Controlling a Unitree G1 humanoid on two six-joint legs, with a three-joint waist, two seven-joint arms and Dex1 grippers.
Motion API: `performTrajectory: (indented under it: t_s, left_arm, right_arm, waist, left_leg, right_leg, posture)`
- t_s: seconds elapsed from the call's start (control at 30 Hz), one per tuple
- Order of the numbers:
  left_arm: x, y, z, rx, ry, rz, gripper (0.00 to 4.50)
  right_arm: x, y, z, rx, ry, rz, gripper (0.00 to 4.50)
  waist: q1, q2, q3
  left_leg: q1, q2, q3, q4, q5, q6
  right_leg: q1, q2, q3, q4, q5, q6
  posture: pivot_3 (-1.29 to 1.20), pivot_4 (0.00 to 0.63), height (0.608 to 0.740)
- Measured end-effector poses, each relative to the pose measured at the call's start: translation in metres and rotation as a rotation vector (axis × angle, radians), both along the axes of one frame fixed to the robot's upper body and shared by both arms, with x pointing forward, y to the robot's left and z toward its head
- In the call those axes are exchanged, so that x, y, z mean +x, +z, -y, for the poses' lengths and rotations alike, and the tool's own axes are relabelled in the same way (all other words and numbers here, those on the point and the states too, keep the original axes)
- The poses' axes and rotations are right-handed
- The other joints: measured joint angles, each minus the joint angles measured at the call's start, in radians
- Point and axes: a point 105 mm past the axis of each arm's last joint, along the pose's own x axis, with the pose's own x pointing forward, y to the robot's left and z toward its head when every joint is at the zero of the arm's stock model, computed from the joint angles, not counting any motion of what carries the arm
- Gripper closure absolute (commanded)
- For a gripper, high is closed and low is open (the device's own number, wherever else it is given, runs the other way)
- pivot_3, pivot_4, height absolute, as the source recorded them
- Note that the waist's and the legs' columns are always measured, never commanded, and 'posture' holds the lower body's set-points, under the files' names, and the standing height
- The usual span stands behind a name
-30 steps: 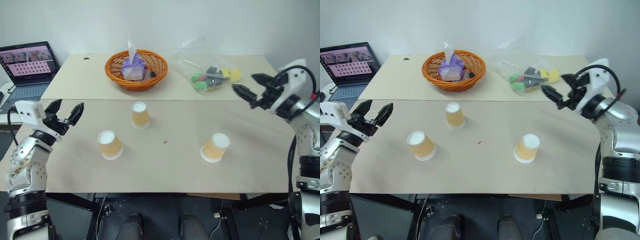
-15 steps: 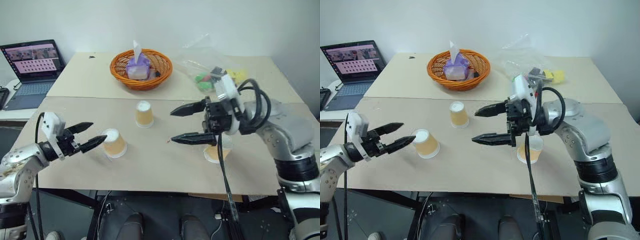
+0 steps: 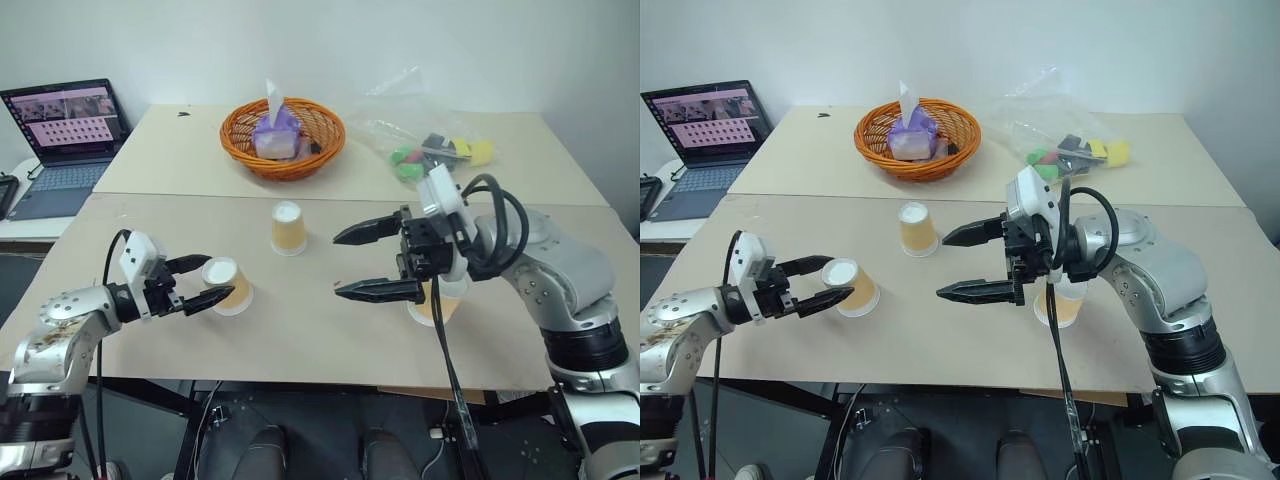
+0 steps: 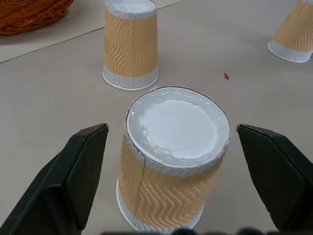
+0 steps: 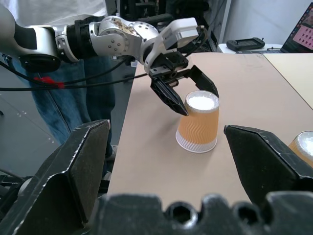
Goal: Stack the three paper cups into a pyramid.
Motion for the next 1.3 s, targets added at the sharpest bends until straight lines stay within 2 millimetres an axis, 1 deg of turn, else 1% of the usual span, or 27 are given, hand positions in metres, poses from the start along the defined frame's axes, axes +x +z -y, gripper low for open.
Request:
performTrajectory:
  t_s: [0.17, 0.27, 0.3, 0.33, 0.37, 0.4, 0.43, 0.53, 0.63, 0.77, 0.83, 0.87, 0.93, 1.0, 1.1, 1.17, 1.23, 1.3]
  left_arm:
    - [0.009, 0.003, 0.005, 0.009, -0.027, 0.02, 0.0]
    - [0.01, 0.0, 0.007, 0.015, -0.043, 0.01, 0.77]
    - [0.01, -0.001, 0.008, 0.012, -0.045, 0.007, 1.12]
    - [0.01, -0.001, 0.008, 0.011, -0.049, 0.005, 1.32]
    - [0.011, -0.001, 0.008, 0.01, -0.053, 0.006, 1.81]
    - [0.011, 0.0, 0.009, 0.01, -0.057, 0.008, 1.93]
    - [0.011, 0.001, 0.009, 0.011, -0.06, 0.011, 2.01]
    - [0.012, 0.003, 0.011, 0.024, -0.067, 0.017, 2.01]
    - [0.015, 0.007, 0.018, 0.022, -0.094, 0.031, 2.01]
    - [0.019, 0.017, 0.045, 0.007, -0.196, 0.059, 2.01]
    - [0.022, 0.024, 0.064, -0.02, -0.259, 0.079, 2.01]
    - [0.025, 0.029, 0.084, -0.048, -0.314, 0.1, 2.01]
    - [0.029, 0.033, 0.117, -0.072, -0.4, 0.113, 2.01]
    - [0.034, 0.028, 0.134, -0.069, -0.434, 0.109, 2.01]
    - [0.038, 0.008, 0.155, -0.079, -0.463, 0.061, 2.01]
    - [0.038, -0.001, 0.17, -0.086, -0.489, 0.038, 2.01]
    - [0.04, -0.002, 0.18, -0.077, -0.509, 0.053, 2.01]
    - [0.042, -0.003, 0.184, -0.057, -0.515, 0.071, 2.01]
  right_arm:
    - [-0.001, -0.004, 0.0, 0.0, -0.022, -0.008, 0.1]
    - [-0.001, -0.003, -0.001, 0.002, -0.034, -0.003, 0.0]
    - [-0.001, -0.003, -0.001, 0.003, -0.037, -0.001, 0.0]
    - [-0.001, -0.003, -0.001, 0.003, -0.039, 0.002, 0.0]
    - [-0.001, -0.003, -0.001, 0.003, -0.04, 0.003, 0.0]
    - [-0.002, -0.003, -0.001, 0.003, -0.041, 0.005, 0.0]
    - [-0.001, -0.003, -0.001, 0.003, -0.044, 0.005, 0.0]
    - [-0.001, -0.003, -0.001, 0.002, -0.049, 0.005, 0.0]
    - [-0.001, -0.003, 0.0, 0.0, -0.053, 0.006, 0.0]
    - [0.001, -0.003, 0.001, -0.002, -0.072, 0.01, 0.0]
    - [0.002, -0.004, 0.003, -0.006, -0.085, 0.011, 0.0]
    - [0.003, -0.004, 0.003, -0.003, -0.09, 0.01, 0.0]
    - [0.004, -0.004, 0.003, -0.002, -0.1, 0.01, 0.0]
    - [0.003, -0.005, 0.002, 0.0, -0.102, 0.012, 0.0]
    - [0.004, -0.007, 0.003, 0.0, -0.12, 0.01, 0.0]
    - [0.004, -0.007, 0.004, 0.0, -0.133, 0.011, 0.0]
    - [0.005, -0.006, 0.006, 0.002, -0.146, 0.014, 0.0]
    - [0.005, -0.005, 0.007, 0.004, -0.156, 0.019, 0.0]
  waist:
    - [-0.002, 0.0, 0.0]
    - [-0.006, 0.0, 0.0]
    - [-0.006, 0.0, 0.0]
    - [-0.007, 0.0, 0.0]
    - [-0.007, 0.0, 0.0]
    - [-0.006, 0.0, 0.0]
    - [-0.006, 0.0, 0.0]
    - [-0.005, 0.0, 0.0]
    - [-0.005, 0.0, 0.0]
    - [-0.004, -0.001, 0.0]
    - [-0.001, -0.001, 0.0]
    - [0.004, -0.001, 0.0]
    - [0.008, -0.001, 0.0]
    - [0.007, -0.001, 0.0]
    - [-0.007, -0.001, 0.0]
    - [-0.008, -0.001, 0.0]
    - [-0.006, -0.001, 0.0]
    - [-0.004, -0.001, 0.0]
  left_leg:
    - [0.0, 0.0, 0.0, 0.0, 0.0, 0.0]
    - [-0.001, 0.0, 0.0, 0.0, 0.0, 0.0]
    - [-0.001, 0.0, 0.0, 0.0, 0.0, 0.0]
    - [-0.001, 0.0, 0.001, 0.0, 0.0, 0.0]
    - [-0.001, 0.0, 0.001, 0.0, 0.0, 0.0]
    - [-0.001, 0.0, 0.001, 0.0, 0.0, 0.0]
    - [-0.001, 0.0, 0.001, 0.0, 0.0, 0.0]
    - [-0.001, 0.0, 0.001, 0.0, 0.0, 0.0]
    - [-0.001, 0.0, 0.001, 0.001, 0.0, 0.0]
    - [-0.005, 0.0, 0.001, 0.002, 0.0, 0.0]
    - [-0.008, 0.0, 0.001, 0.003, 0.0, 0.0]
    - [-0.009, -0.001, 0.0, 0.004, 0.0, 0.0]
    - [-0.01, -0.001, 0.0, 0.007, 0.0, 0.0]
    - [-0.01, -0.001, 0.0, 0.007, 0.0, 0.0]
    - [-0.01, -0.001, 0.0, 0.006, 0.0, 0.0]
    - [-0.01, -0.001, 0.0, 0.006, 0.0, 0.0]
    - [-0.01, -0.001, 0.0, 0.007, 0.0, 0.0]
    - [-0.009, -0.001, 0.0, 0.007, 0.0, 0.0]
  right_leg:
    - [-0.001, 0.0, 0.0, 0.001, 0.0, 0.0]
    - [-0.003, 0.0, 0.0, 0.003, 0.0, 0.0]
    - [-0.003, 0.0, 0.001, 0.003, 0.0, 0.0]
    - [-0.003, 0.0, 0.001, 0.003, 0.0, 0.0]
    - [-0.003, 0.0, 0.001, 0.003, 0.0, 0.0]
    - [-0.003, 0.0, 0.001, 0.003, 0.0, 0.0]
    - [-0.003, 0.0, 0.001, 0.003, 0.0, 0.0]
    - [-0.003, 0.0, 0.001, 0.003, 0.0, 0.0]
    - [-0.003, 0.0, 0.001, 0.003, 0.0, 0.0]
    - [-0.005, 0.0, 0.001, 0.003, 0.0, 0.0]
    - [-0.008, 0.0, 0.0, 0.004, 0.0, 0.0]
    - [-0.008, 0.0, -0.001, 0.004, 0.0, 0.0]
    - [-0.008, 0.0, 0.0, 0.004, 0.0, 0.0]
    - [-0.008, 0.0, 0.0, 0.004, 0.0, 0.0]
    - [-0.009, 0.0, 0.0, 0.004, 0.0, 0.0]
    - [-0.009, 0.0, 0.0, 0.005, 0.0, 0.0]
    - [-0.008, 0.0, 0.0, 0.005, 0.0, 0.0]
    - [-0.008, 0.0, 0.0, 0.005, 0.0, 0.0]
  posture:
    - [0.0, 0.15, 0.74]
    - [0.0, 0.15, 0.74]
    - [0.0, 0.15, 0.74]
    - [0.0, 0.15, 0.74]
    - [0.0, 0.15, 0.74]
    - [0.0, 0.15, 0.74]
    - [0.0, 0.15, 0.74]
    - [0.0, 0.15, 0.74]
    - [0.0, 0.15, 0.74]
    - [0.0, 0.15, 0.74]
    - [0.0, 0.15, 0.74]
    - [0.0, 0.15, 0.74]
    - [0.0, 0.15, 0.74]
    - [0.0, 0.15, 0.74]
    - [0.0, 0.15, 0.74]
    - [0.0, 0.15, 0.74]
    - [0.0, 0.15, 0.74]
    - [0.0, 0.15, 0.74]
